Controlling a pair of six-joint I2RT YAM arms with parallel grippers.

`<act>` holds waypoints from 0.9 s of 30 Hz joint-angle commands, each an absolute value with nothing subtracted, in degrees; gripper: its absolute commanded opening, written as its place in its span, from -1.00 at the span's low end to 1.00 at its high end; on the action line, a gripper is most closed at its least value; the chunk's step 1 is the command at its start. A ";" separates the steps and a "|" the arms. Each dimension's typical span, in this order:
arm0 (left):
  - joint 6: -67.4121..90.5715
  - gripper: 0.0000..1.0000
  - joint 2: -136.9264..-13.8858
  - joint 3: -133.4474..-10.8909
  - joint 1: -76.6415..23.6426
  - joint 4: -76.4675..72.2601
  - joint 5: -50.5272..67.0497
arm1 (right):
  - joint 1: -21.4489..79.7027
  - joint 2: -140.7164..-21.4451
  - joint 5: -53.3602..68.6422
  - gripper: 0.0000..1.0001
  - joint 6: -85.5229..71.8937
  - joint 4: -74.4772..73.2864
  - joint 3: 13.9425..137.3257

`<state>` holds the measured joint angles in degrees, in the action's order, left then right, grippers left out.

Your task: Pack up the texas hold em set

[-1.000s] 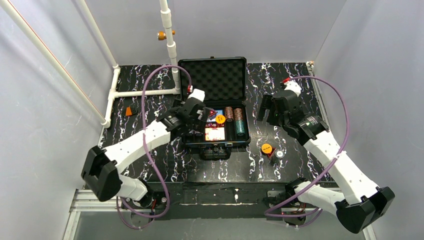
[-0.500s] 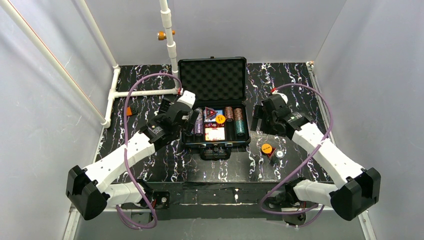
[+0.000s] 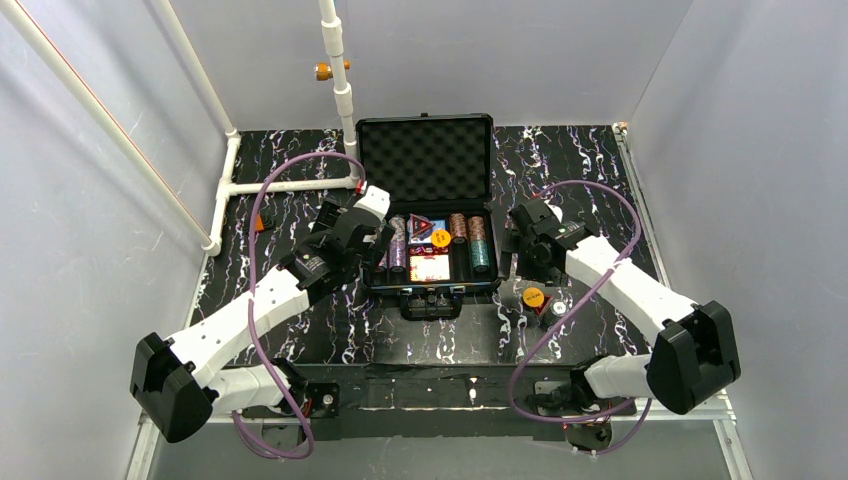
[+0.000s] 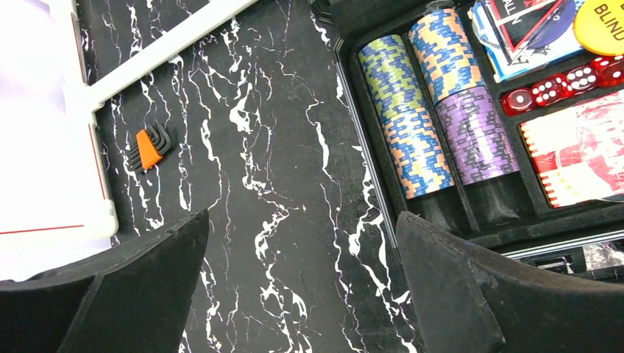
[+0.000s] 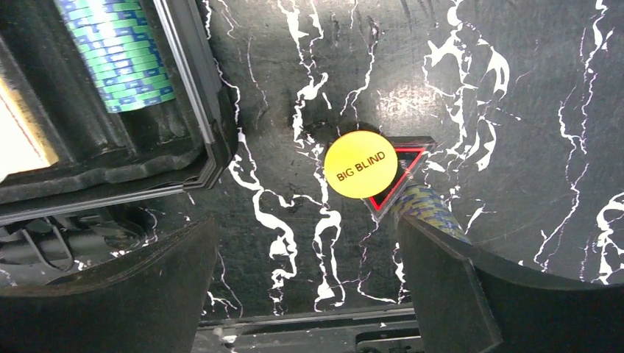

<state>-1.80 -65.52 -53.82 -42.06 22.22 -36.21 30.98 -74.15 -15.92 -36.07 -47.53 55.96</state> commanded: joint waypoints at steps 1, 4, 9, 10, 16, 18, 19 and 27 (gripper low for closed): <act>-2.72 0.97 -63.63 -53.61 -42.01 21.45 -38.27 | 29.54 -75.46 -18.13 0.97 -34.20 -48.11 55.55; -2.88 0.97 -63.92 -53.72 -41.94 21.47 -38.41 | 27.56 -76.37 -17.11 0.97 -33.52 -47.63 54.76; -2.86 0.97 -64.02 -53.70 -41.97 21.45 -38.25 | 24.96 -76.03 -17.09 0.97 -32.92 -46.93 53.45; -2.84 0.97 -64.07 -53.77 -41.95 21.51 -38.23 | 24.36 -76.03 -17.20 0.97 -32.77 -46.93 53.21; -2.88 0.97 -64.35 -53.88 -41.94 21.53 -38.13 | 21.48 -76.06 -14.15 0.97 -31.06 -44.38 51.56; -2.90 0.97 -64.31 -53.88 -42.01 21.61 -38.22 | 21.36 -76.47 -12.54 0.97 -30.03 -43.61 51.42; -2.90 0.97 -64.28 -53.88 -41.98 21.62 -38.26 | 21.31 -76.73 -12.27 0.97 -29.69 -43.42 51.42; -3.04 0.97 -64.19 -53.79 -42.00 21.71 -38.37 | 21.27 -80.41 -10.18 0.97 -26.74 -41.54 52.01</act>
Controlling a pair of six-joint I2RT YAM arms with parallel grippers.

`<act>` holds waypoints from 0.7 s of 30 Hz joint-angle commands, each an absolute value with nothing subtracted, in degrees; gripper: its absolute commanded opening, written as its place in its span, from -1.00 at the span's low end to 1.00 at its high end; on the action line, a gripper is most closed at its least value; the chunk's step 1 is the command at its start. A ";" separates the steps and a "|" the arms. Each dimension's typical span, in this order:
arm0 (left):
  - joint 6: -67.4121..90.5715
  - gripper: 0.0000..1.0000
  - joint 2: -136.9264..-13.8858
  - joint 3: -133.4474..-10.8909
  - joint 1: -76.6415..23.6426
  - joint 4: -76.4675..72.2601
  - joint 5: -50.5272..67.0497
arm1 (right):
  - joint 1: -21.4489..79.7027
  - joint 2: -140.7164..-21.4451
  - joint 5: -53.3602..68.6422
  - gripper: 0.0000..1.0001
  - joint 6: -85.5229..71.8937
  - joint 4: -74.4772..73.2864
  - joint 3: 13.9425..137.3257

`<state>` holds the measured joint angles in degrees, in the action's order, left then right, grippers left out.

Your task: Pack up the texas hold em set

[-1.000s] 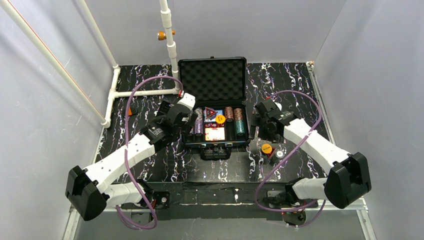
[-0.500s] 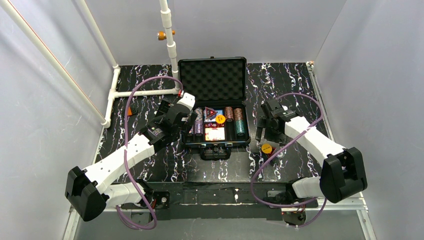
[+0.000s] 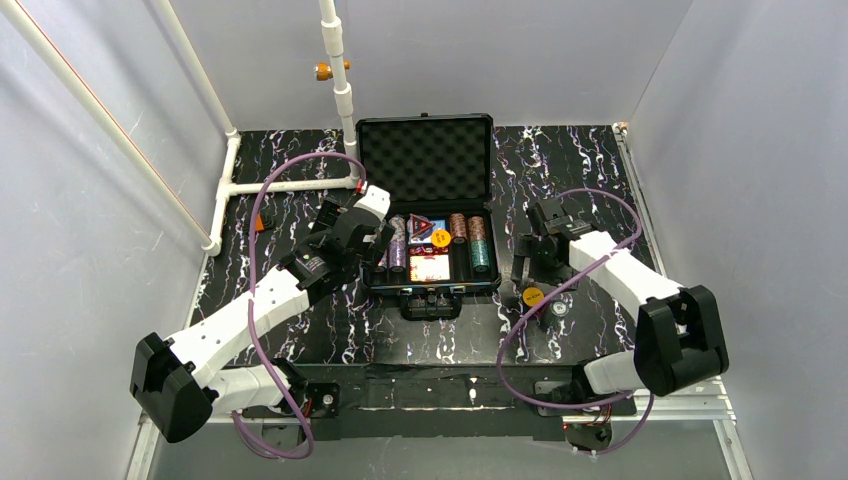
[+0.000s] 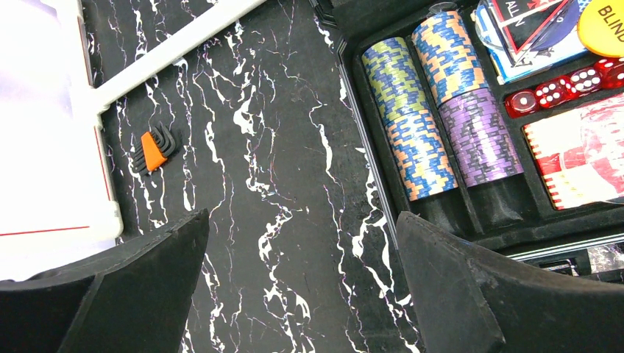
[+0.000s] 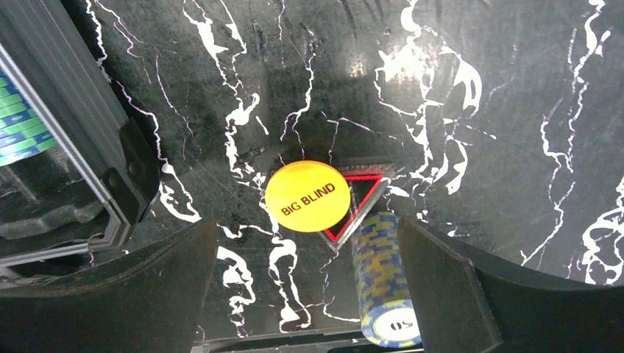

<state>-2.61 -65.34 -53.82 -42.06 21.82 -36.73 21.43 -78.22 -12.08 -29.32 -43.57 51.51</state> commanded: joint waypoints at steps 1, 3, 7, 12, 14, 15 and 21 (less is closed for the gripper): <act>-3.02 0.97 -64.20 -53.87 -41.98 21.71 -38.35 | 21.27 -81.17 -10.02 0.97 -26.46 -41.55 52.15; -3.08 0.97 -64.28 -53.88 -41.97 21.71 -38.39 | 21.25 -82.50 -9.45 0.97 -25.84 -41.42 52.36; -3.33 0.97 -64.30 -53.88 -41.99 21.71 -38.43 | 21.27 -84.45 -8.60 0.92 -24.70 -41.18 52.56; -3.51 0.97 -64.26 -53.85 -42.02 21.68 -38.64 | 21.27 -85.80 -8.10 0.82 -23.77 -40.85 52.24; -3.56 0.97 -64.35 -53.90 -42.01 21.62 -38.59 | 21.27 -86.41 -8.01 0.79 -23.42 -40.83 52.04; -3.54 0.97 -64.34 -53.90 -41.95 21.62 -38.64 | 21.27 -86.78 -7.89 0.77 -23.28 -40.73 51.97; -3.75 0.97 -64.47 -53.96 -42.04 21.62 -38.70 | 21.27 -88.08 -7.87 0.65 -22.43 -40.92 52.27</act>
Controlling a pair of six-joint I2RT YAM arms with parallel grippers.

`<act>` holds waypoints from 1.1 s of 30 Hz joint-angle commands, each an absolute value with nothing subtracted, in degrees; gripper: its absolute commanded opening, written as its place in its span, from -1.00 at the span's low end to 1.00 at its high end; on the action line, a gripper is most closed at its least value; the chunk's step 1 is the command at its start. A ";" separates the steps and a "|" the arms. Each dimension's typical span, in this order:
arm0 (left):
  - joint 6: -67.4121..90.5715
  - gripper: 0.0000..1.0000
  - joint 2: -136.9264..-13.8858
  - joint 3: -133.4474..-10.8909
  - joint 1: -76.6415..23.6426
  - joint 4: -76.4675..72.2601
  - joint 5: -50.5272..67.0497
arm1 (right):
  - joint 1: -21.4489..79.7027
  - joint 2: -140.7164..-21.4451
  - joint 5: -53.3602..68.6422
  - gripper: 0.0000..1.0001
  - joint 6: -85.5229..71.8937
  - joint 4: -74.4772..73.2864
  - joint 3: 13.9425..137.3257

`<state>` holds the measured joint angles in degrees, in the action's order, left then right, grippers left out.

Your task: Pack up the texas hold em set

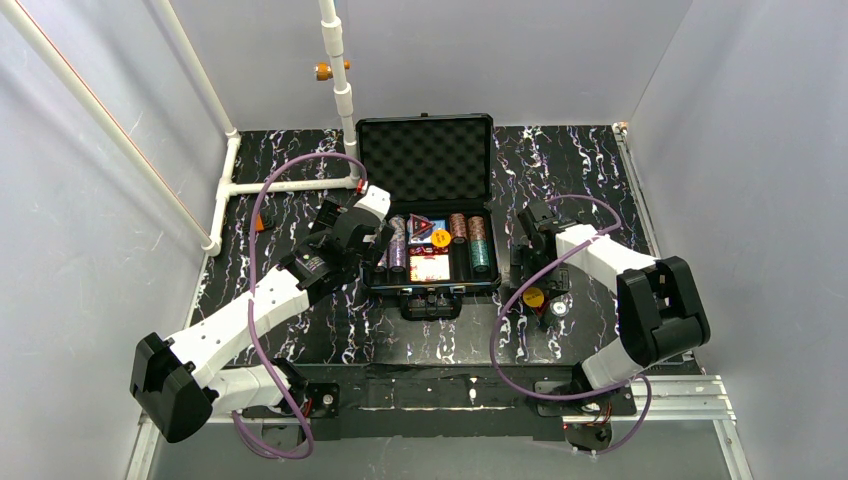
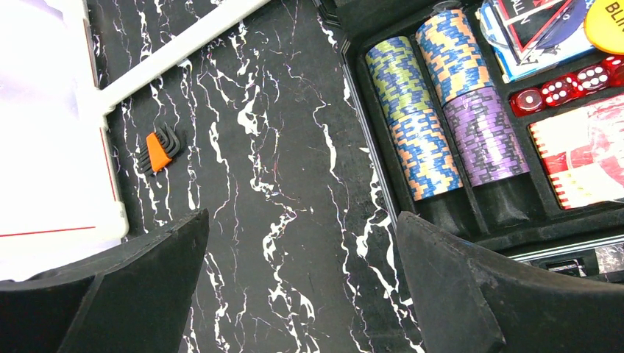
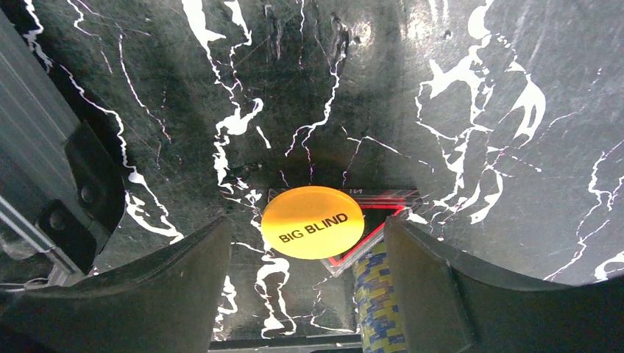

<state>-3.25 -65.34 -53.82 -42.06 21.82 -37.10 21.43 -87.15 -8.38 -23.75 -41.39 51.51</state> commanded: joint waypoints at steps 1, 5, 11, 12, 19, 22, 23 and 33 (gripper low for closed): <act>-3.84 0.97 -64.46 -53.96 -42.00 21.62 -38.66 | 21.27 -88.26 -7.91 0.64 -22.37 -40.97 52.29; -3.89 0.97 -64.44 -53.95 -41.96 21.54 -38.77 | 21.25 -88.63 -7.59 0.54 -22.19 -40.84 51.97; -4.08 0.97 -64.46 -53.96 -41.95 21.45 -38.78 | 21.36 -89.36 -6.83 0.46 -22.15 -40.44 51.55; -4.09 0.97 -64.45 -54.00 -42.07 21.45 -38.76 | 21.36 -89.48 -6.68 0.45 -22.08 -40.50 51.51; -4.15 0.97 -64.37 -53.98 -42.05 21.38 -38.86 | 21.83 -90.11 -6.07 0.37 -22.04 -40.43 51.42; -4.29 0.97 -64.26 -53.96 -42.04 21.31 -38.90 | 22.39 -90.51 -6.33 0.35 -21.98 -40.44 51.41; -4.35 0.97 -64.27 -53.92 -41.98 21.35 -38.91 | 22.60 -90.69 -6.62 0.35 -22.00 -40.51 51.46; -4.58 0.97 -64.23 -53.96 -41.94 21.18 -38.95 | 24.29 -91.99 -8.63 0.29 -22.15 -40.79 51.94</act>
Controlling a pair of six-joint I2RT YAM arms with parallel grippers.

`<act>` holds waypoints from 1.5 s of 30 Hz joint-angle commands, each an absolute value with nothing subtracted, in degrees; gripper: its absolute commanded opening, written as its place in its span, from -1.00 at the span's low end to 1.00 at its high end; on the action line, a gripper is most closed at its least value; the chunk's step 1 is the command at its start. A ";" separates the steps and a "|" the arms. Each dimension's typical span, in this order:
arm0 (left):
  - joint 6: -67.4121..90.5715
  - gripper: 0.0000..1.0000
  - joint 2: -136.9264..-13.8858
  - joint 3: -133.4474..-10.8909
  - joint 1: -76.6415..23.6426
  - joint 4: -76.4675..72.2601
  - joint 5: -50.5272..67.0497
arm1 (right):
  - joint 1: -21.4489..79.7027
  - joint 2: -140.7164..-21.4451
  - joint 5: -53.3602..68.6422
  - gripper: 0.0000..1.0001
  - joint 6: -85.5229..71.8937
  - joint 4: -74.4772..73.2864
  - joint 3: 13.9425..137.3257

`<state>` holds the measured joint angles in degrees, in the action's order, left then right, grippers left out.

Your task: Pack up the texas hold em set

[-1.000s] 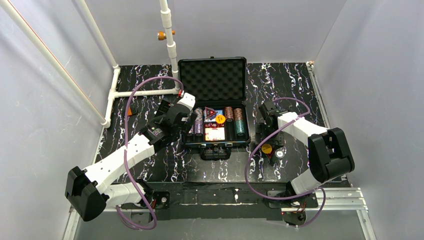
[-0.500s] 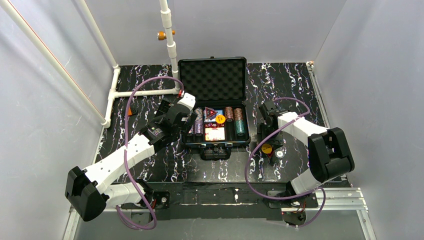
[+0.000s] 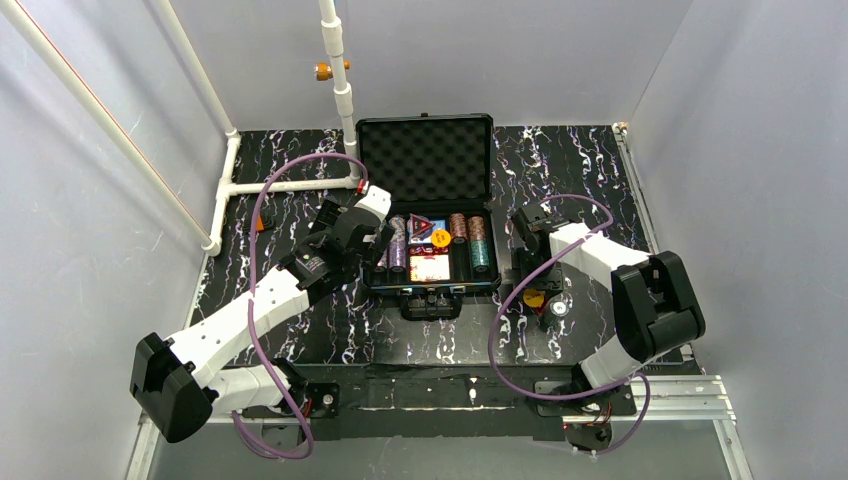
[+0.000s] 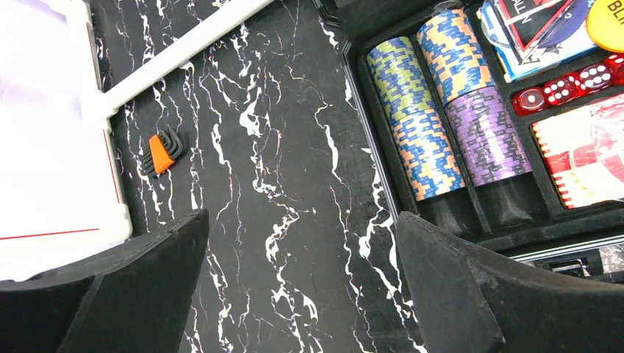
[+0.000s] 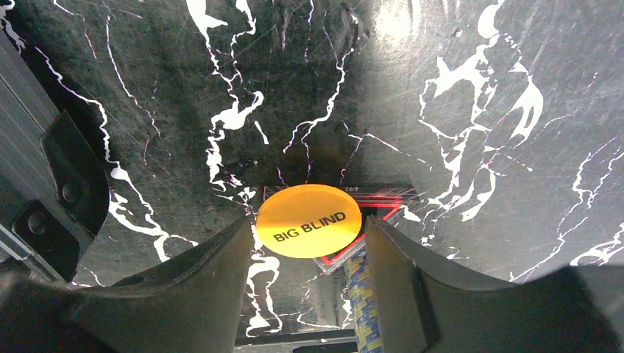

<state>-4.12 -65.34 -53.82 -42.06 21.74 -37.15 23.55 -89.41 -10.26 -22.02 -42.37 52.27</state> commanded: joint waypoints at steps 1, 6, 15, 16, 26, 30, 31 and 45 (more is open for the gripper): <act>-4.57 0.97 -64.21 -53.96 -41.96 21.18 -38.95 | 24.45 -92.18 -8.69 0.28 -22.24 -40.78 51.99; -4.66 0.97 -64.16 -53.92 -41.96 21.18 -38.92 | 25.11 -92.32 -9.47 0.20 -22.41 -41.01 52.28; -4.70 0.97 -64.16 -53.96 -41.96 21.11 -38.94 | 25.82 -92.02 -10.20 0.03 -22.59 -41.85 53.88; -4.70 0.97 -64.12 -53.96 -41.96 21.10 -38.96 | 25.88 -91.96 -10.27 0.02 -22.61 -41.99 54.04; -4.70 0.97 -64.08 -53.88 -41.98 21.09 -39.00 | 26.35 -90.75 -11.01 -0.05 -22.41 -43.59 56.69; -4.70 0.97 -63.99 -53.79 -42.01 21.09 -38.88 | 26.45 -90.08 -10.99 -0.05 -22.32 -44.24 57.91; -4.74 0.97 -64.06 -53.79 -41.97 21.09 -38.91 | 26.45 -89.91 -11.06 -0.05 -22.26 -44.42 58.23; -4.79 0.97 -64.00 -53.70 -41.95 21.08 -38.71 | 26.63 -87.52 -11.12 -0.05 -21.88 -48.21 64.05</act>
